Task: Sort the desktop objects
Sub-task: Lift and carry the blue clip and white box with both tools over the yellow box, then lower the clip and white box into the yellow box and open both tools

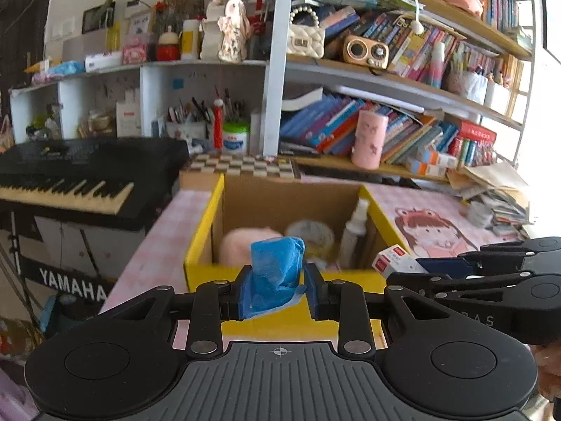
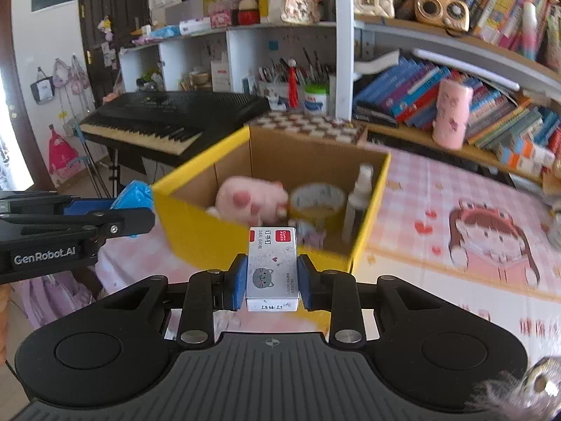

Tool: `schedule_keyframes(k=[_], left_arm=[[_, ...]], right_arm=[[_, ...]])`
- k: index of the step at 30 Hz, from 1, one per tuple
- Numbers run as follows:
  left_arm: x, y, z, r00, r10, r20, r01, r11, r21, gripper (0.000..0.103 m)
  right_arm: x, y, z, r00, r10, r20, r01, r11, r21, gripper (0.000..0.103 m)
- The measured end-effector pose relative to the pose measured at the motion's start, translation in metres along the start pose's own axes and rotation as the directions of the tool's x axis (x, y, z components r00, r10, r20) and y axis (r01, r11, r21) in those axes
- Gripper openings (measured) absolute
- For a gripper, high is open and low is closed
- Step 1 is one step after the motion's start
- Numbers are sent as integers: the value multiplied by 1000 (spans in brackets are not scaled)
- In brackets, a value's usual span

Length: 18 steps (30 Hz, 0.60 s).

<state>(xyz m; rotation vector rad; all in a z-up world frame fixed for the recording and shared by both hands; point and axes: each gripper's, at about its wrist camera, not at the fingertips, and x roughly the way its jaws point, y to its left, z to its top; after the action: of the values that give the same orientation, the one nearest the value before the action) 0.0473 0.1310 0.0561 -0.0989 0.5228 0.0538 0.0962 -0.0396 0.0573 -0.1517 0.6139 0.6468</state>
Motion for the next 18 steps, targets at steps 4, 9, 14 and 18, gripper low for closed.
schedule_keyframes(k=[4, 9, 14, 18], left_arm=[[21, -2, 9, 1000, 17, -8, -16, 1000, 15, 29], [46, -5, 18, 999, 38, -29, -38, 999, 4, 29], [75, -9, 26, 996, 63, -62, -62, 998, 8, 29], [98, -11, 30, 992, 82, -99, -81, 997, 13, 29]], right_arm=[[17, -10, 19, 1000, 18, 19, -18, 1000, -13, 27], [43, -25, 37, 999, 50, 13, -49, 998, -42, 27], [73, -41, 48, 997, 77, -9, -77, 995, -63, 27], [95, -52, 54, 996, 90, -30, -92, 991, -96, 27]])
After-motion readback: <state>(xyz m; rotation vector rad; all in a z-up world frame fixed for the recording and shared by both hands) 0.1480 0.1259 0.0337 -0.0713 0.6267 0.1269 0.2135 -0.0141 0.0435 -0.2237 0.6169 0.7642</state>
